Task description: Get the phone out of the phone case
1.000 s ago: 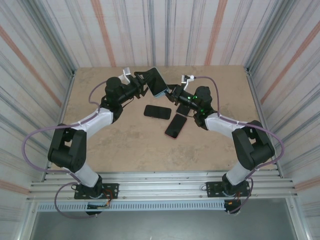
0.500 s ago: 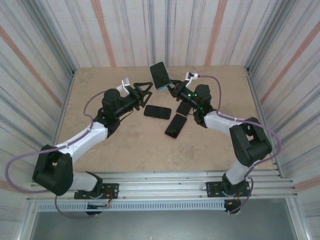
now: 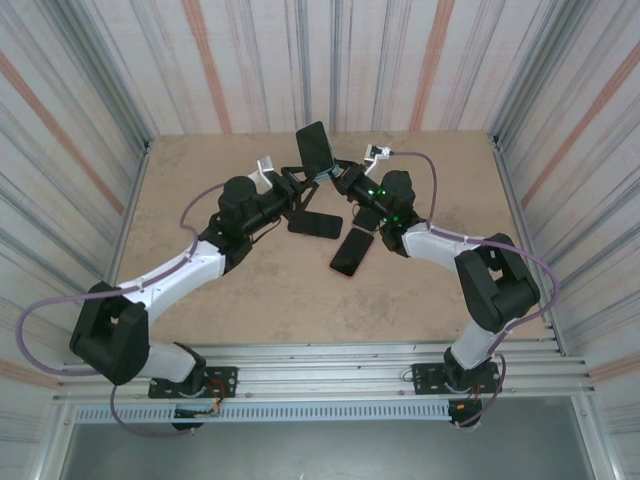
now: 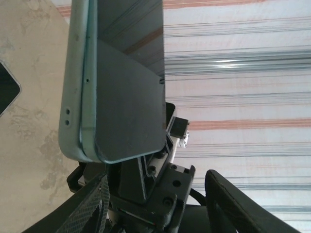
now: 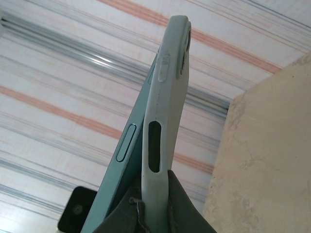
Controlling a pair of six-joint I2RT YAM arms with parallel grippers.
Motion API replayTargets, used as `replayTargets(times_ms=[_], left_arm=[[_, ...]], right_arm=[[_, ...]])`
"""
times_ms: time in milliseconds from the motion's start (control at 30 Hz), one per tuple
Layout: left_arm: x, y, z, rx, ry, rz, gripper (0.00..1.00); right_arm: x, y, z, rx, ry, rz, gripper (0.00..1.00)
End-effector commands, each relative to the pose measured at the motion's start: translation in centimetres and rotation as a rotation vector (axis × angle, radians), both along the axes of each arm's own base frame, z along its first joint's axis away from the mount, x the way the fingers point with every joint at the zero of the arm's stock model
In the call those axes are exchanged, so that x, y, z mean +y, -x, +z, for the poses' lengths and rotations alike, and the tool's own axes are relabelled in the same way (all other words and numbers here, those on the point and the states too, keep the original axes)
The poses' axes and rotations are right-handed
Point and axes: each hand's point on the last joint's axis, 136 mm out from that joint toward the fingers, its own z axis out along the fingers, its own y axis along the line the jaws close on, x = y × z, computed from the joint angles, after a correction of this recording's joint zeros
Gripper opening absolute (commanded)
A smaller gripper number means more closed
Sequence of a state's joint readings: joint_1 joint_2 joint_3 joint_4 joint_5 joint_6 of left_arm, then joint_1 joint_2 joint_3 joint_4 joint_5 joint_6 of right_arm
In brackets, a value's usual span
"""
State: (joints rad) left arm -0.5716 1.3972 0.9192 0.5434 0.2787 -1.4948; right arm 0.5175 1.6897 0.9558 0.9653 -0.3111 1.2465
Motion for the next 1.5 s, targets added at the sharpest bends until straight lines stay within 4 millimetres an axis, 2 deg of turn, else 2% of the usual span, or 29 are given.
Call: replayTargets(times_ms=[0, 300, 533, 700, 1067, 1200, 1333, 1467], left_arm=[[-0.5, -0.7, 1.4, -0.017, 0.032, 0.013, 0.54], [-0.5, -1.8, 1.6, -0.017, 0.067, 0.049, 0.51], [-1.1, -1.1, 2.8, -0.028, 0.089, 0.019, 0.5], [-0.3, -0.9, 2.3, -0.01, 0.075, 0.064, 0.47], [0.1, -3.1, 0.8, 0.034, 0.085, 0.126, 0.46], [0.5, -3.7, 1.2, 0.035, 0.093, 0.17, 0.45], [1.0, -4.1, 1.4, 0.057, 0.091, 0.22, 0.39], [0.7, -4.4, 2.1, 0.049, 0.098, 0.22, 0.38]], right_arm=[[-0.1, 0.2, 3.9, -0.138, -0.035, -0.02, 0.09], [0.1, 0.7, 3.5, -0.148, -0.02, -0.023, 0.09], [-0.5, 0.4, 2.7, -0.134, -0.014, -0.041, 0.09], [-0.6, 0.4, 2.9, -0.144, -0.02, -0.041, 0.08], [-0.8, 1.3, 3.7, -0.17, -0.04, -0.043, 0.08], [-0.7, 1.8, 3.8, -0.175, -0.057, -0.043, 0.08], [-0.6, 2.1, 3.6, -0.175, -0.062, -0.043, 0.09], [-0.6, 2.3, 3.2, -0.176, -0.069, -0.05, 0.09]])
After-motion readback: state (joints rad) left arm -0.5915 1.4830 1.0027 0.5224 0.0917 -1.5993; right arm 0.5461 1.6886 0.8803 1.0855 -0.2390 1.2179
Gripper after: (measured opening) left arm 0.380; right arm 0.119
